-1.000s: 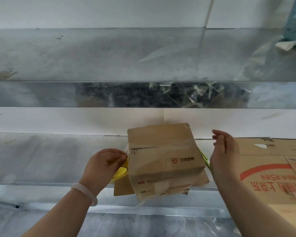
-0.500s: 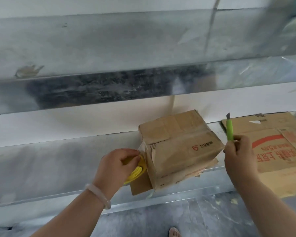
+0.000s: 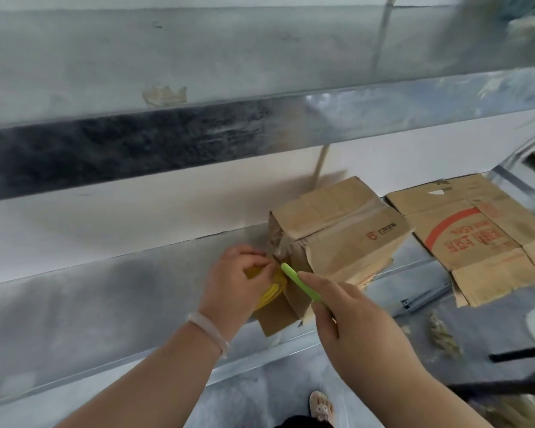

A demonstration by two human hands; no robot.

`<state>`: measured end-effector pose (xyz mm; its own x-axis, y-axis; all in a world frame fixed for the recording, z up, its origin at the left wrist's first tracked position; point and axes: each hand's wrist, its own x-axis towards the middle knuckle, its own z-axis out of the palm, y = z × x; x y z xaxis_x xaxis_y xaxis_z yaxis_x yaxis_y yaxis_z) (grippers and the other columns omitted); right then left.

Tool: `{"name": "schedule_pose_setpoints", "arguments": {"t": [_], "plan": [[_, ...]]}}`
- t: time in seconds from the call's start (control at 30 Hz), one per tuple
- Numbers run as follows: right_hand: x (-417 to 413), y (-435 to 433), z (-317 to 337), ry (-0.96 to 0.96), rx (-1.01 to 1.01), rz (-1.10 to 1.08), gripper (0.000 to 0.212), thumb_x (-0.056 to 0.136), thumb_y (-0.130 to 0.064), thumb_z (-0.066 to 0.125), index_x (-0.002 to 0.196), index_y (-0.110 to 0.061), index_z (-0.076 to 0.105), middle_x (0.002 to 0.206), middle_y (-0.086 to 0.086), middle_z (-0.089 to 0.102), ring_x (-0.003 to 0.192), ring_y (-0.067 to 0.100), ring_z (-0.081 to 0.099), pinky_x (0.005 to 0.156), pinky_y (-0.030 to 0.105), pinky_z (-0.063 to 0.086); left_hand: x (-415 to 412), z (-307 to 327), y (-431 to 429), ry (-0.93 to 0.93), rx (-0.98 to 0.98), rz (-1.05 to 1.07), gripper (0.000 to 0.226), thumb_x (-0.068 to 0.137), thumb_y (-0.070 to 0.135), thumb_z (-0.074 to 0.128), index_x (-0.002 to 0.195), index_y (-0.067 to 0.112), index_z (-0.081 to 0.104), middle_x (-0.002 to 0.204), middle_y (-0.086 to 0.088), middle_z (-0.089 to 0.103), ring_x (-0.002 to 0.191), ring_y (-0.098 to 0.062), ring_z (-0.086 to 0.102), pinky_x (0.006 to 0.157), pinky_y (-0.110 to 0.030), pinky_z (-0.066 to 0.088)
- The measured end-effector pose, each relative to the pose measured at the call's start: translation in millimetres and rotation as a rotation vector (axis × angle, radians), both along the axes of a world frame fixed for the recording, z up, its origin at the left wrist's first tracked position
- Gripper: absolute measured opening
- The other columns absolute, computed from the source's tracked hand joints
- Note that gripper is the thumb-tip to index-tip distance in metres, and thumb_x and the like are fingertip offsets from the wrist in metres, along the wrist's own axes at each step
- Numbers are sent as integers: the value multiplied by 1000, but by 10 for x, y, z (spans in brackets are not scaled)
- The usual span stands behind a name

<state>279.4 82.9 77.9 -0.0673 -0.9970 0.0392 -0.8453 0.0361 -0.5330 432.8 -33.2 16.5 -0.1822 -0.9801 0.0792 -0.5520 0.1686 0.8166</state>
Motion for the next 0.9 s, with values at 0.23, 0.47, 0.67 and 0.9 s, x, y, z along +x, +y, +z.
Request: {"name": "schedule_pose_setpoints", "arguments": {"t": [0.23, 0.47, 0.67, 0.9], "plan": [[154, -129, -113, 201, -6, -33, 55, 100, -26, 43, 145, -53, 27, 100, -10, 55, 71, 15, 53, 60, 31, 53, 11, 12, 21, 19, -35, -10, 11, 81, 34, 73, 88, 25, 76, 94, 22, 50, 90, 13, 47, 71, 2, 33], [126, -138, -236, 460, -81, -52, 76, 59, -16, 88, 126, -41, 63, 64, -9, 50, 35, 13, 38, 25, 25, 35, 14, 51, 13, -24, -63, -41, 9, 82, 29, 72, 87, 23, 76, 92, 19, 45, 90, 10, 44, 69, 1, 32], [118, -158, -269, 422, -132, -60, 75, 58, -16, 89, 124, -41, 65, 62, -10, 50, 35, 13, 42, 26, 23, 33, 35, 82, 26, -34, -85, -18, 8, 81, 31, 72, 83, 24, 74, 88, 17, 43, 86, 8, 43, 65, 1, 32], [98, -194, -281, 404, -182, -64, 71, 61, -16, 88, 124, -40, 65, 63, -11, 52, 36, 12, 42, 27, 23, 36, 31, 127, 16, -38, -112, 4, 8, 82, 30, 72, 81, 22, 74, 88, 15, 44, 88, 7, 43, 63, -3, 33]]}}
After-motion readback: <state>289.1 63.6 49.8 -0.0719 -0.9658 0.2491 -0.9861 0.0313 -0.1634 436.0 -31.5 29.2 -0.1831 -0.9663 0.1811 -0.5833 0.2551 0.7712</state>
